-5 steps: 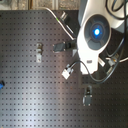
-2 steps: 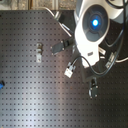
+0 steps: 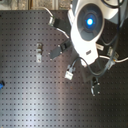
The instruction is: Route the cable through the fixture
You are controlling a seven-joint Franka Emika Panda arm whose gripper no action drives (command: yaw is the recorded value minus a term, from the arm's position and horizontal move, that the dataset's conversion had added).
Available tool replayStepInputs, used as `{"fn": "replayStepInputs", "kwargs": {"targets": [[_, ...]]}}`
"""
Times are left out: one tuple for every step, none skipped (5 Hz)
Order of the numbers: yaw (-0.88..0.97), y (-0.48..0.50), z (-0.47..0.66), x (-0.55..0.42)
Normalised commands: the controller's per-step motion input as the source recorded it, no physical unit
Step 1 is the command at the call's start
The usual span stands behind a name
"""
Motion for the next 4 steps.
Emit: {"fn": "replayStepInputs", "kwargs": {"targets": [[0.3, 0.179, 0.39, -0.307], [0.51, 0.306, 0.37, -0.151], [0.48, 0.165, 0.52, -0.289], [0.21, -0.027, 0.53, -0.191]]}}
